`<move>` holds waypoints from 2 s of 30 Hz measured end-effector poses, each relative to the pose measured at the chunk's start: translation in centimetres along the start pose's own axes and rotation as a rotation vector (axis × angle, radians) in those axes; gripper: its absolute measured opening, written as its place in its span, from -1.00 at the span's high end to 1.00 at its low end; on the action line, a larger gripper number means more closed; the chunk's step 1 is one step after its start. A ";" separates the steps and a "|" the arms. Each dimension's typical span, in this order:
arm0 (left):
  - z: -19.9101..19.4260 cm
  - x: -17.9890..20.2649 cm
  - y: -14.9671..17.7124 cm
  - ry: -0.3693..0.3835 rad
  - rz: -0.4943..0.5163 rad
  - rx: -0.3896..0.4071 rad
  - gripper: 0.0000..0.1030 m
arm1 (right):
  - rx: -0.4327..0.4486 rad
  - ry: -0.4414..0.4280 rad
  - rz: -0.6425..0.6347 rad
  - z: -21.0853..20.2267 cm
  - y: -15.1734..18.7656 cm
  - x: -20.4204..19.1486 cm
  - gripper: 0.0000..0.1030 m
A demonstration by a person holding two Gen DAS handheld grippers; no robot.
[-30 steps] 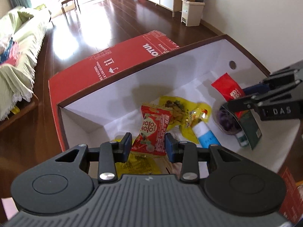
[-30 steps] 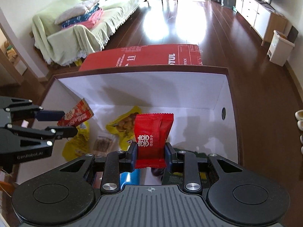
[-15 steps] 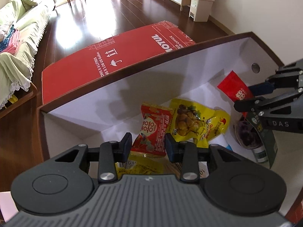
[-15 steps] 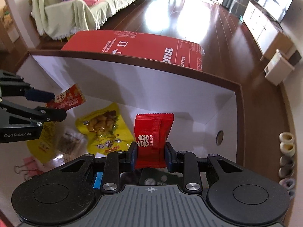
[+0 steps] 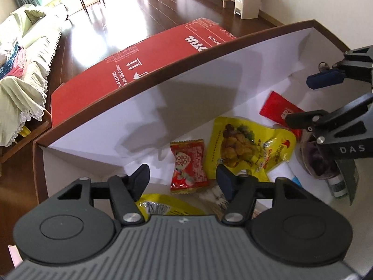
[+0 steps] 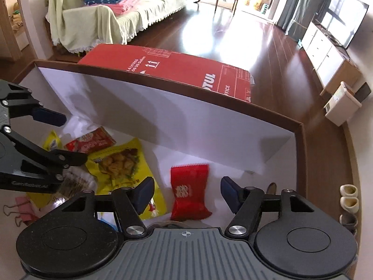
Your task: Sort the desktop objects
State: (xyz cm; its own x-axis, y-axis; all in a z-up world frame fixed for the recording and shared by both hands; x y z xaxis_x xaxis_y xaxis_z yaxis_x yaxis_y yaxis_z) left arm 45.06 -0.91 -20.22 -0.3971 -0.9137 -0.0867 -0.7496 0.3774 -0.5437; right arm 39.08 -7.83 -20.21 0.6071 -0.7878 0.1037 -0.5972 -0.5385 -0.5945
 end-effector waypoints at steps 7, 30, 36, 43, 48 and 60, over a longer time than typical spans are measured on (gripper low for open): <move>-1.7 -0.2 0.2 0.006 -0.025 -0.006 -0.32 | -0.017 -0.034 0.056 -1.4 0.3 0.0 -0.27; -8.6 0.2 -0.5 -0.025 -0.095 0.022 -0.65 | -0.103 -0.024 0.318 -8.5 1.0 -0.9 -0.76; -10.7 0.5 0.1 -0.043 -0.103 0.025 -0.70 | -0.104 -0.020 0.318 -10.4 1.5 -1.9 -0.76; -12.9 1.2 1.0 -0.054 -0.108 0.031 -0.71 | -0.094 -0.014 0.326 -12.0 2.2 -2.9 -0.76; -14.3 1.5 1.6 -0.061 -0.131 0.047 -0.71 | -0.083 -0.007 0.325 -13.0 2.7 -3.4 -0.76; -17.0 2.6 2.6 -0.046 -0.147 0.090 -0.71 | -0.064 -0.008 0.363 -14.9 3.7 -3.6 -0.76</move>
State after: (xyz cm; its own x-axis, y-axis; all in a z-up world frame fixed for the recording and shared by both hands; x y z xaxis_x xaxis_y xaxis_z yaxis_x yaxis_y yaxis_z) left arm 33.05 0.30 -7.68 -0.2604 -0.9648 -0.0377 -0.7466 0.2259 -0.6258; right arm 26.83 -11.46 -10.91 0.3536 -0.9287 -0.1118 -0.8058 -0.2418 -0.5405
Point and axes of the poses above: each gripper's, at about its wrist camera, not at the fingertips, and z roughly the way its jaws point, x to its right, y to its underside, the point moved 3 cm from there along z, roughly the way its jaws point, and after that the axes turned 5 degrees about x, right-handed, at the moved point
